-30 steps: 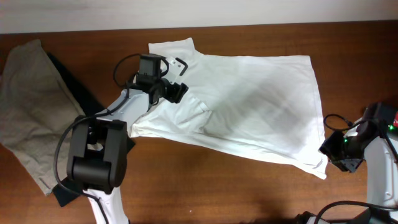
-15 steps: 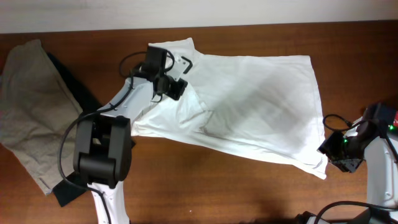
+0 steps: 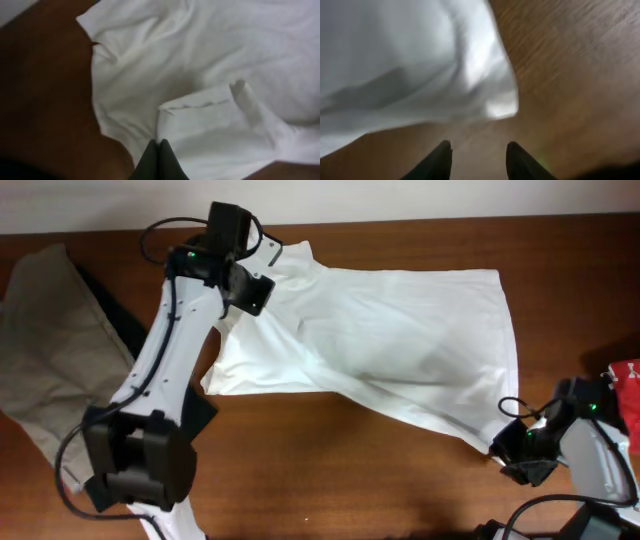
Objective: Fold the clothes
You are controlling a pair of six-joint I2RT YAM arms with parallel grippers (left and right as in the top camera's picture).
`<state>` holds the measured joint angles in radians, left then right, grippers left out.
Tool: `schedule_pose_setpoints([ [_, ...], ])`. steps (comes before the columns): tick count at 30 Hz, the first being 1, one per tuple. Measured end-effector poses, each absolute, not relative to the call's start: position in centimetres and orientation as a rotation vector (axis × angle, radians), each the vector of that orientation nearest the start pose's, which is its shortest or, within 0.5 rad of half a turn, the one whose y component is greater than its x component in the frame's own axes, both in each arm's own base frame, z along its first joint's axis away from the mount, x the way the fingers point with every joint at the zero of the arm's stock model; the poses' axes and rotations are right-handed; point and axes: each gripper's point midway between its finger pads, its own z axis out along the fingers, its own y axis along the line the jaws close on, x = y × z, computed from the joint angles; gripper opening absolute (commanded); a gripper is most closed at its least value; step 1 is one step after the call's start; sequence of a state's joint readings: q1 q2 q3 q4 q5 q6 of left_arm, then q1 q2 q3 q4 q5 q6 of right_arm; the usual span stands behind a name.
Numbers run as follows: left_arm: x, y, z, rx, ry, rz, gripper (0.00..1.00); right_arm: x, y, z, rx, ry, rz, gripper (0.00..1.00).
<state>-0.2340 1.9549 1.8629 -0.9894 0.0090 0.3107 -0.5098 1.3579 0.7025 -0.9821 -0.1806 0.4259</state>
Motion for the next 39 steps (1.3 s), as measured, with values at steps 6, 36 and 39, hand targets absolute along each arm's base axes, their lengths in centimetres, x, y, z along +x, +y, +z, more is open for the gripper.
schedule_pose_setpoints([
  [6, 46.6, -11.1, 18.6, 0.712, 2.553, 0.027, 0.00, 18.3, -6.1, 0.0, 1.484, 2.693, 0.328, 0.54],
  [36, 44.7, -9.9, 20.1, 0.707, 2.580, 0.076, 0.00, 22.8, -9.4, 8.1, 1.197, 2.800, 0.244, 0.04],
  [39, 42.0, -9.3, 23.7, 0.699, 2.553, 0.077, 0.00, 23.8, -10.4, 10.8, 1.169, 2.770, 0.201, 0.04],
])
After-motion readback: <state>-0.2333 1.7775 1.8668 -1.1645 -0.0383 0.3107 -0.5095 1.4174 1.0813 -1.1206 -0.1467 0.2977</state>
